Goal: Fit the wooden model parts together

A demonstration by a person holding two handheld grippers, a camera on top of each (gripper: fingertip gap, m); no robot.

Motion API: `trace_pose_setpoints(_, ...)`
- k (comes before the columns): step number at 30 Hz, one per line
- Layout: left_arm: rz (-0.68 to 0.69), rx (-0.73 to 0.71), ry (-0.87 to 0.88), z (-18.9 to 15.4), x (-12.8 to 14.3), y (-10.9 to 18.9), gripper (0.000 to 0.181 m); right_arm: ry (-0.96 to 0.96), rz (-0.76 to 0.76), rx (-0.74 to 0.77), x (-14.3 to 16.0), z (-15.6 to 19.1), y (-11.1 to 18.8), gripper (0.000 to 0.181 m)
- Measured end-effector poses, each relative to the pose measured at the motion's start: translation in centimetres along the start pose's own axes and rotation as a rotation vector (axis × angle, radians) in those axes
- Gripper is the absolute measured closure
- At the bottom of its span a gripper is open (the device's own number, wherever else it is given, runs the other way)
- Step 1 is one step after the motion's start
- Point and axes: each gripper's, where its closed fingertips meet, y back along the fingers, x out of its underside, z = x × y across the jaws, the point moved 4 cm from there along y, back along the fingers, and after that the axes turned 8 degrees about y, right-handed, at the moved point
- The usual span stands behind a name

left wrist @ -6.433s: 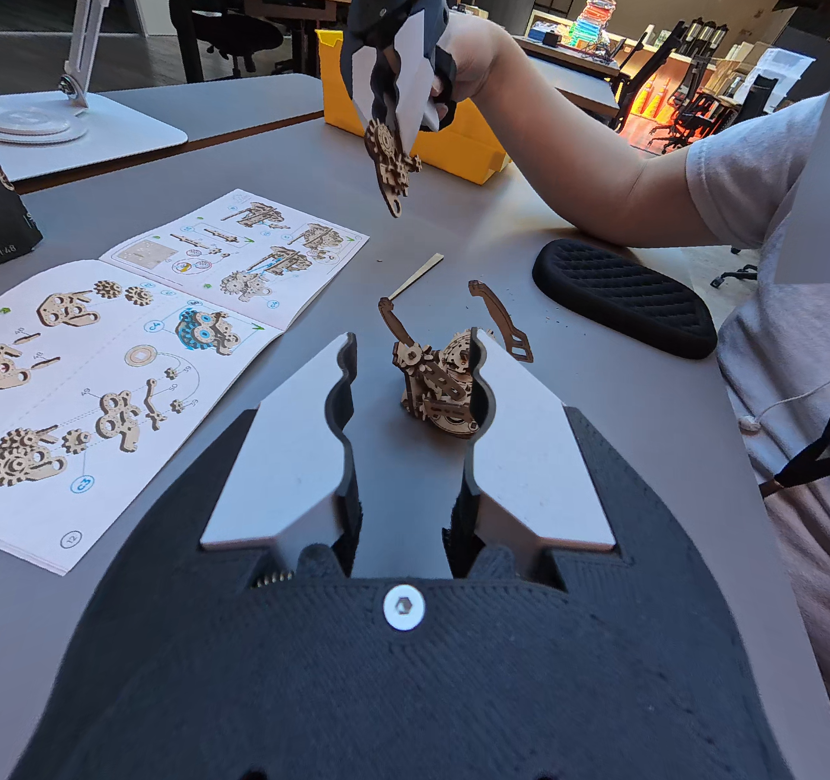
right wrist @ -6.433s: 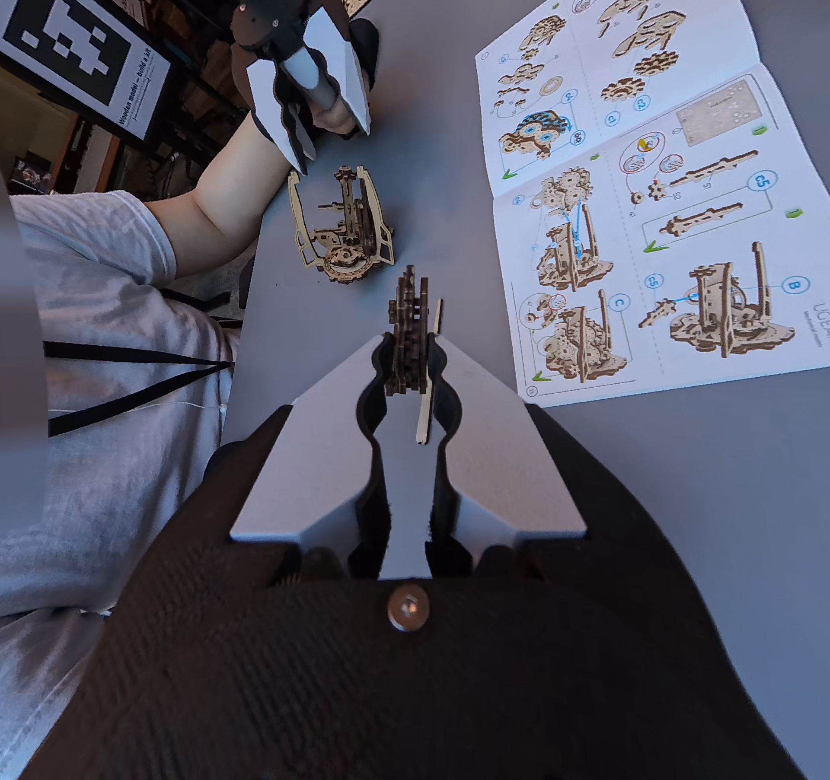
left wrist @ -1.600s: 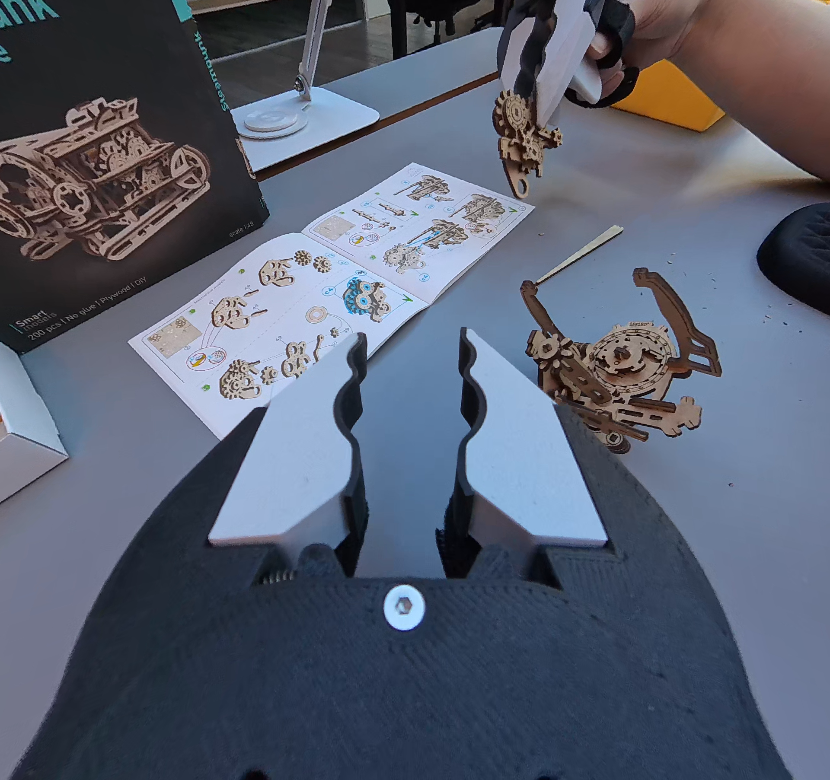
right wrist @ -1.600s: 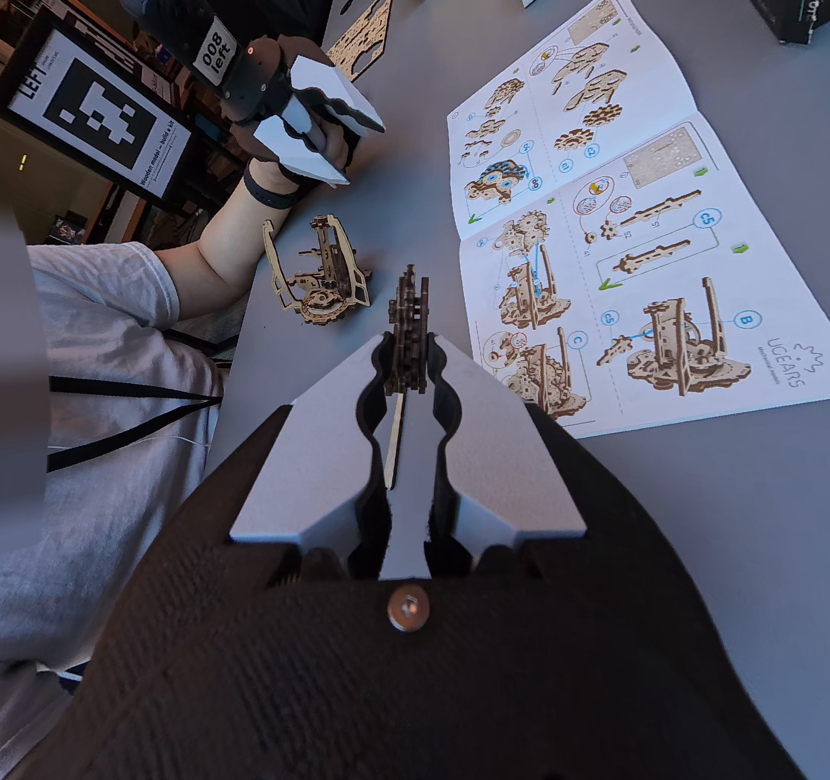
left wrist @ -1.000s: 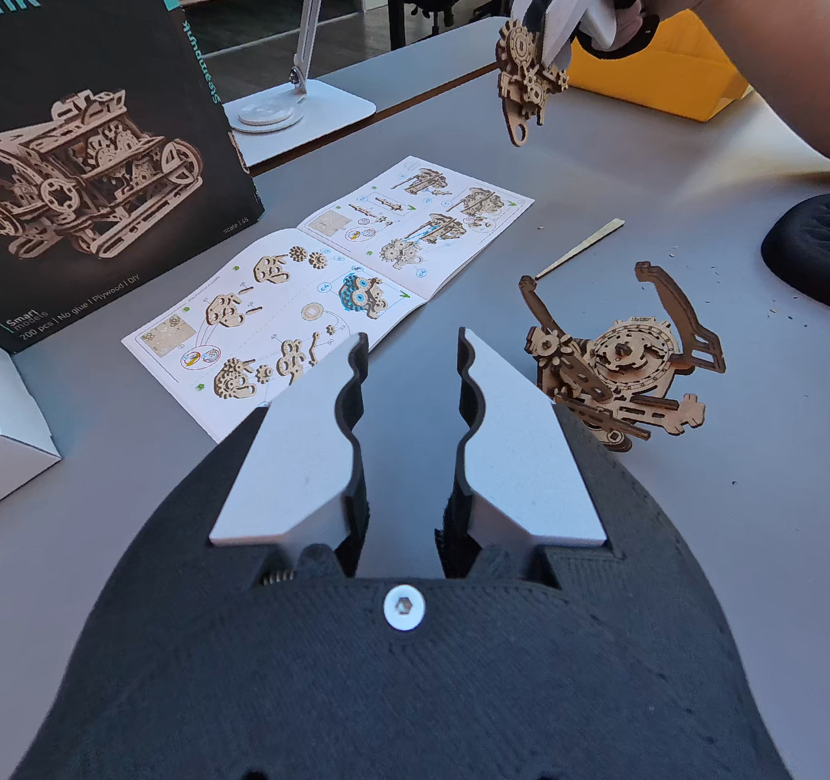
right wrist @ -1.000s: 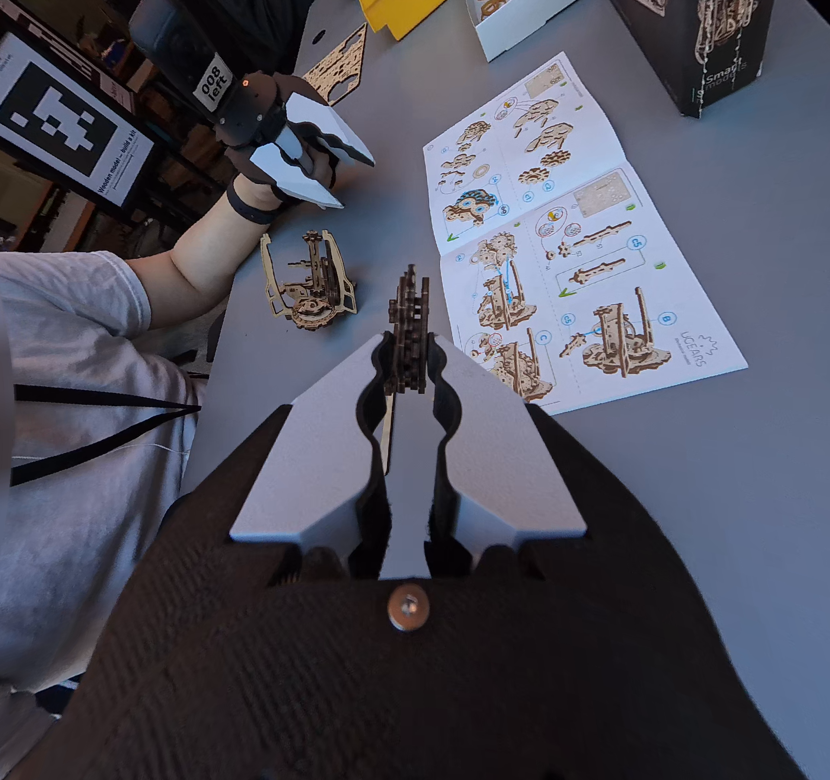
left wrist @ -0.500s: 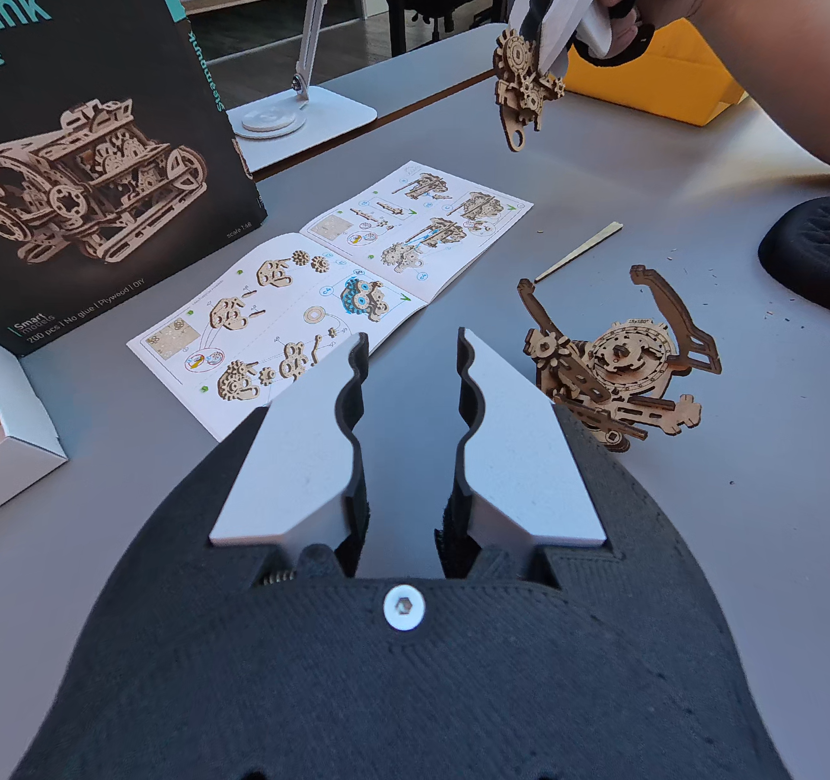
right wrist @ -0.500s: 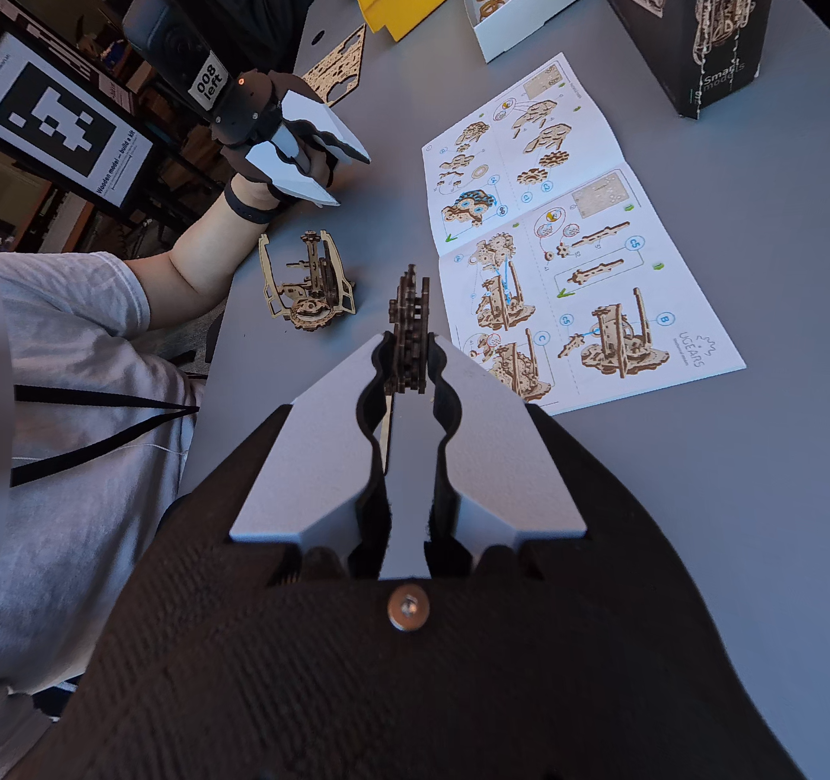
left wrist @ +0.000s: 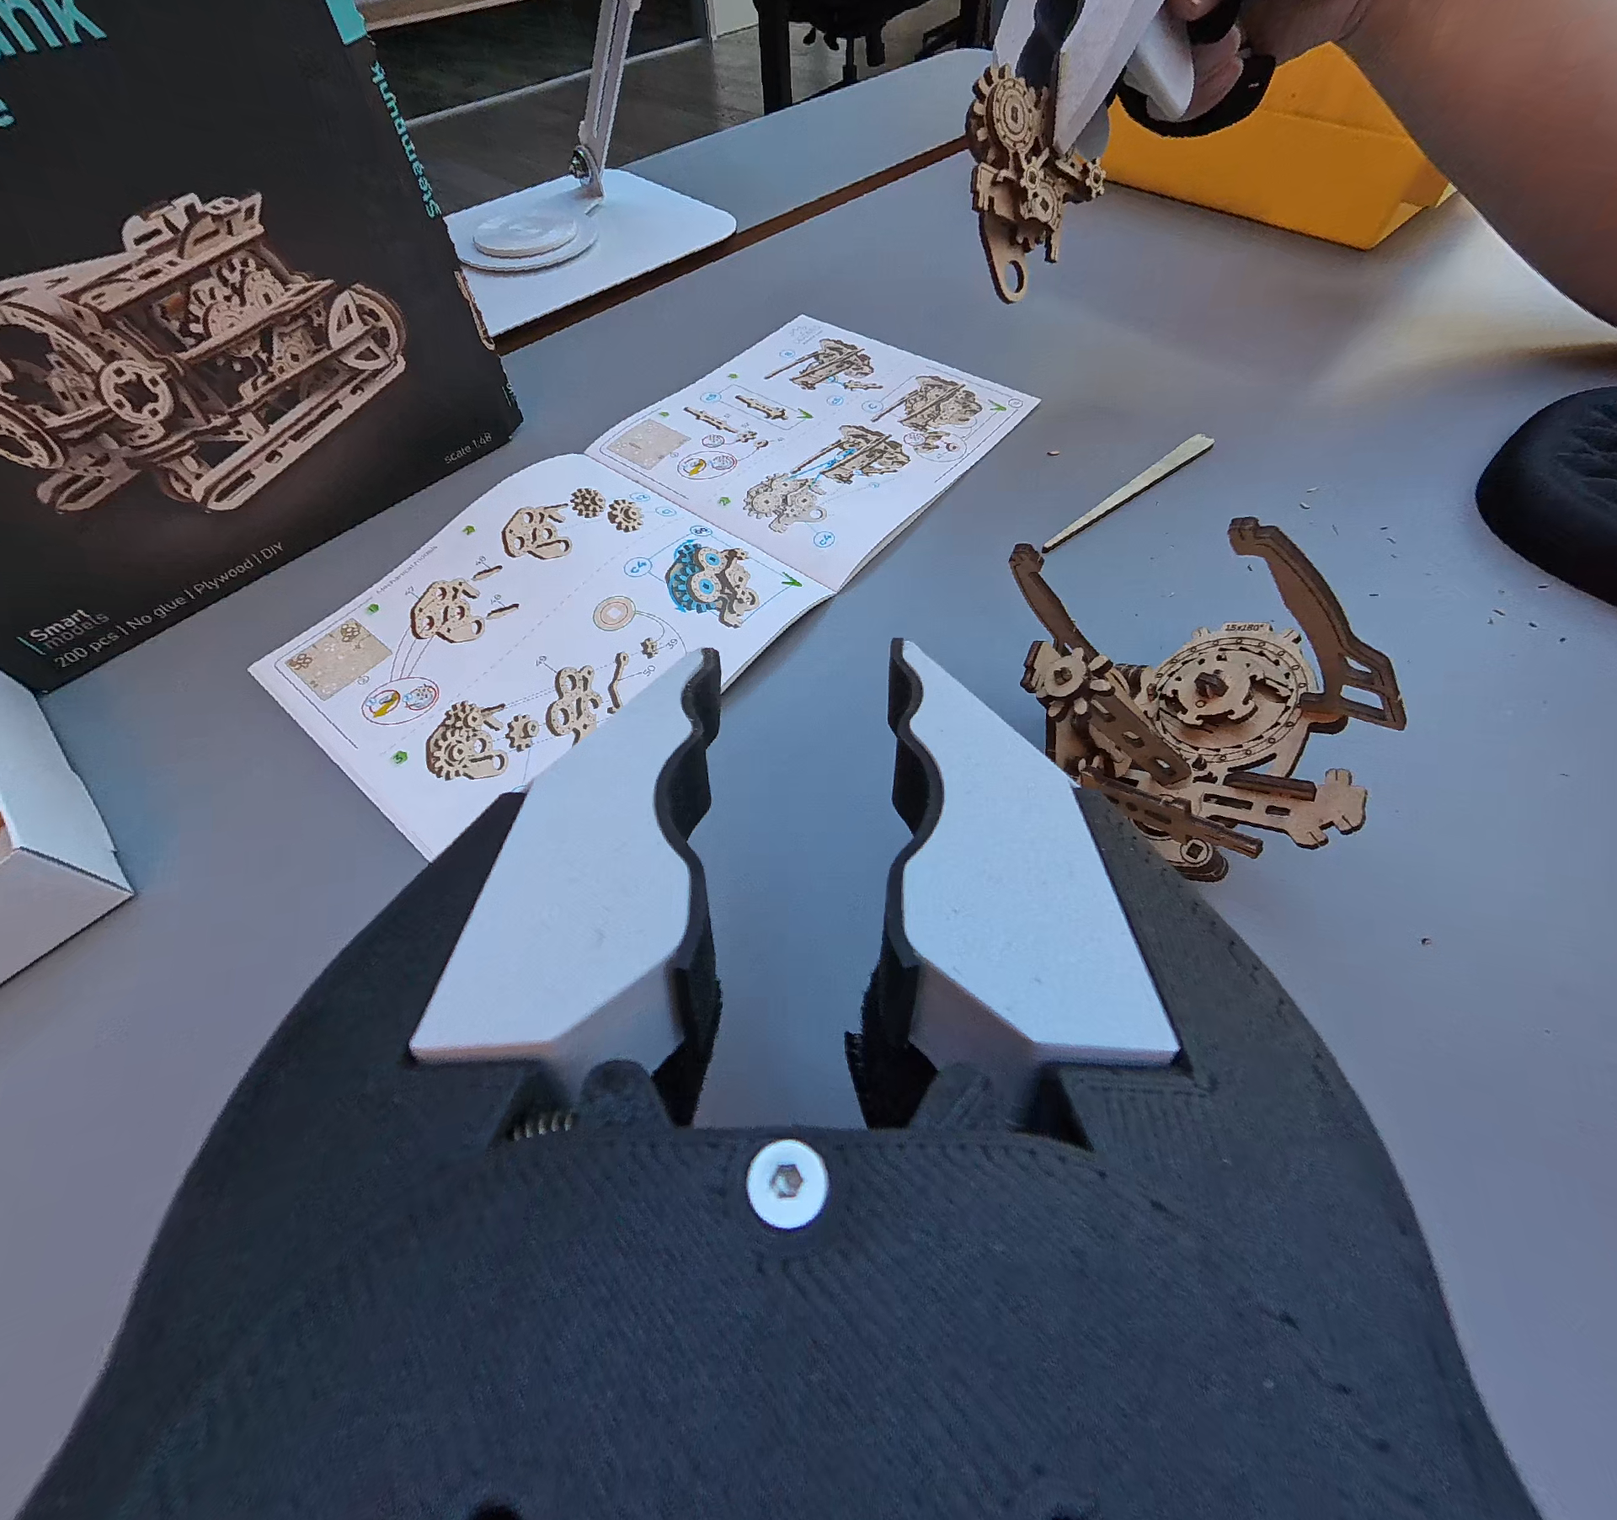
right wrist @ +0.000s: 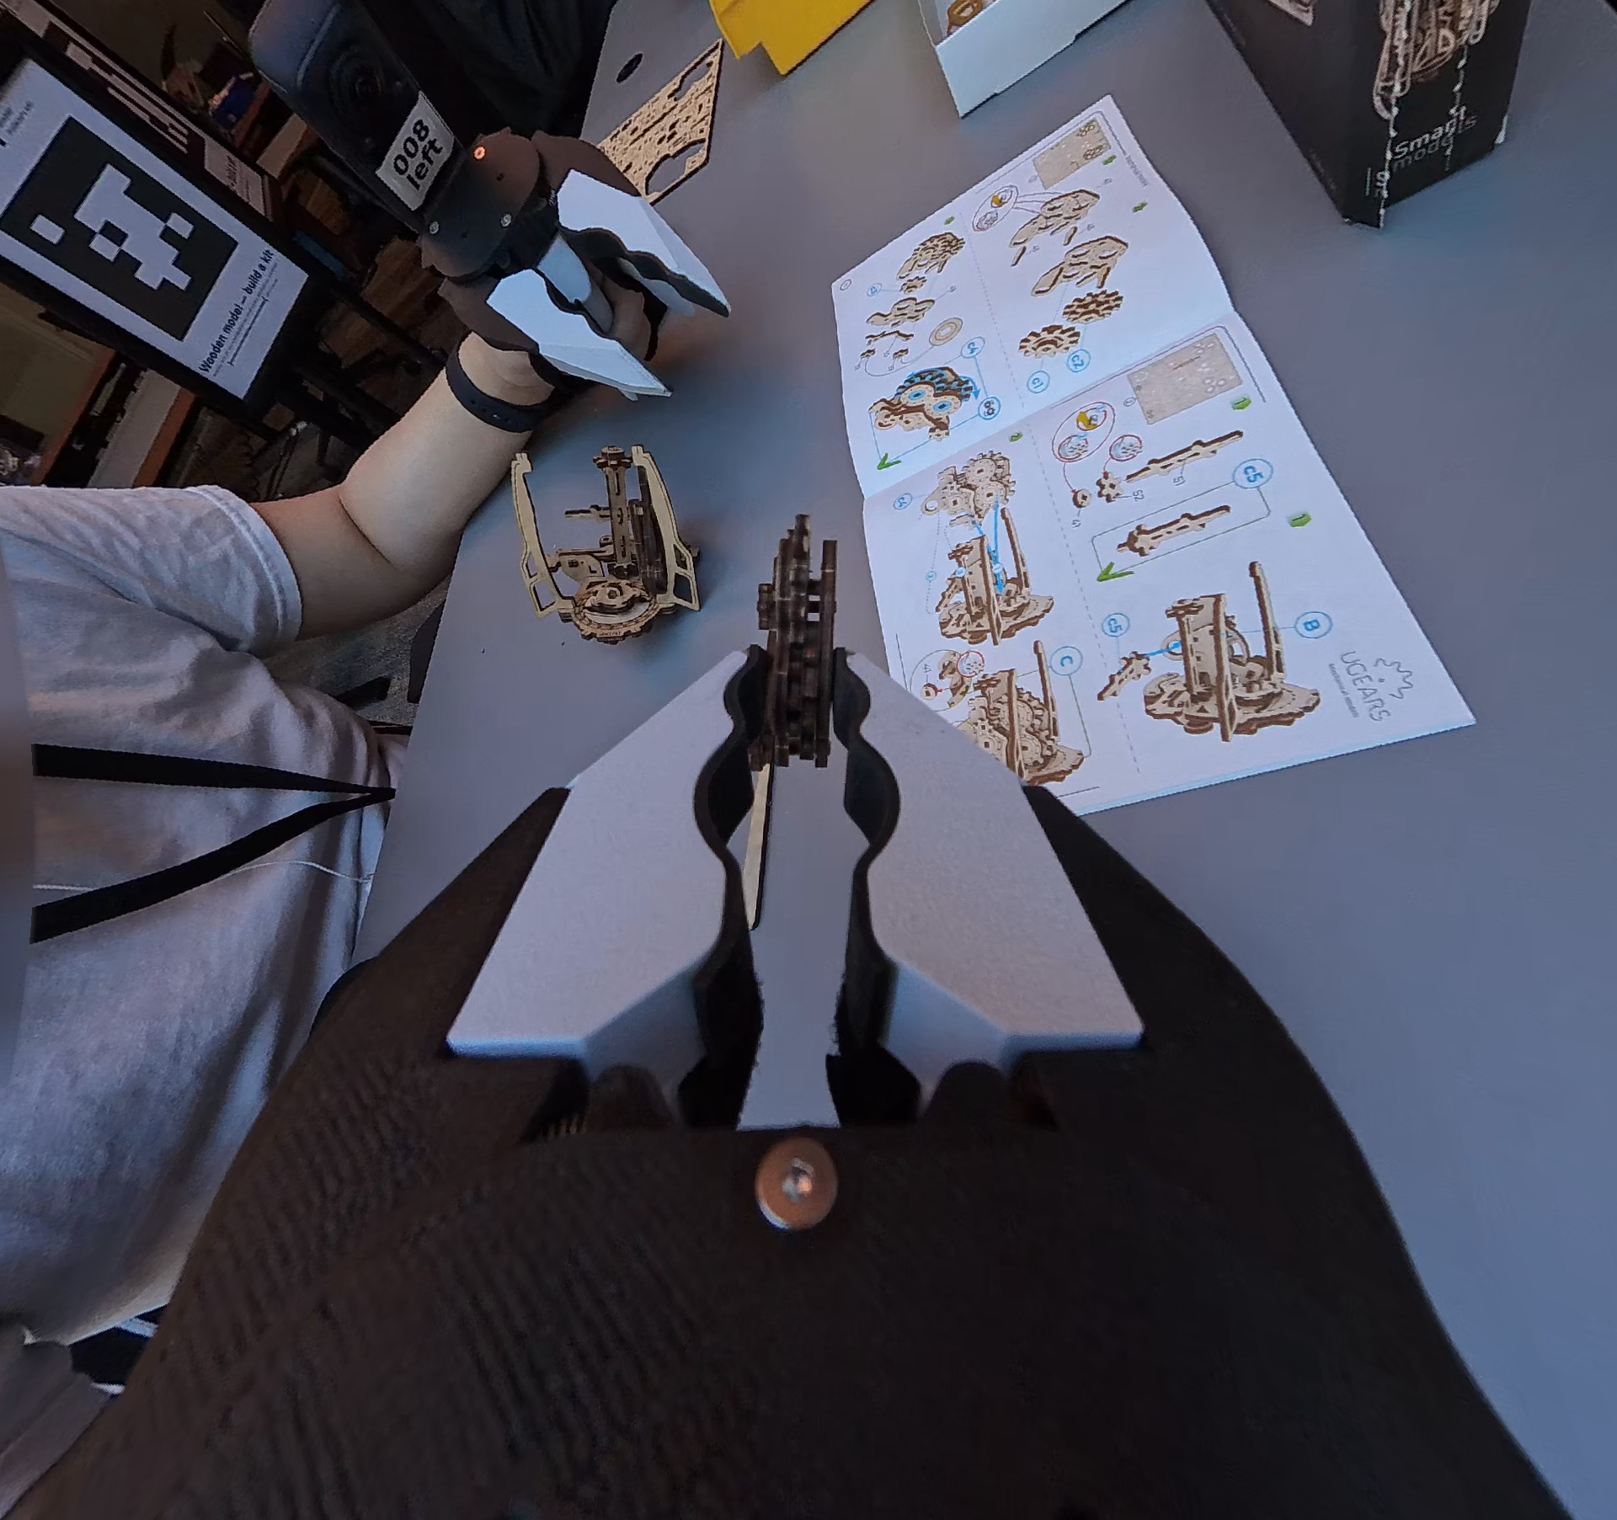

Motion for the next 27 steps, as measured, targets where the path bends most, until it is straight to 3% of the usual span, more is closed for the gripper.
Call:
trace_pose_setpoints(16,-0.009,0.004,0.067,0.5,0.3,-0.3,0.145,-0.006,-0.037,0.025,0.3,-0.4,-0.1,0.168)
trace_pose_setpoints(27,-0.025,-0.074,0.209,2.3,0.4,-0.3,0.145,-0.126,-0.129,0.194,1.8,-5.0,1.5,0.168)
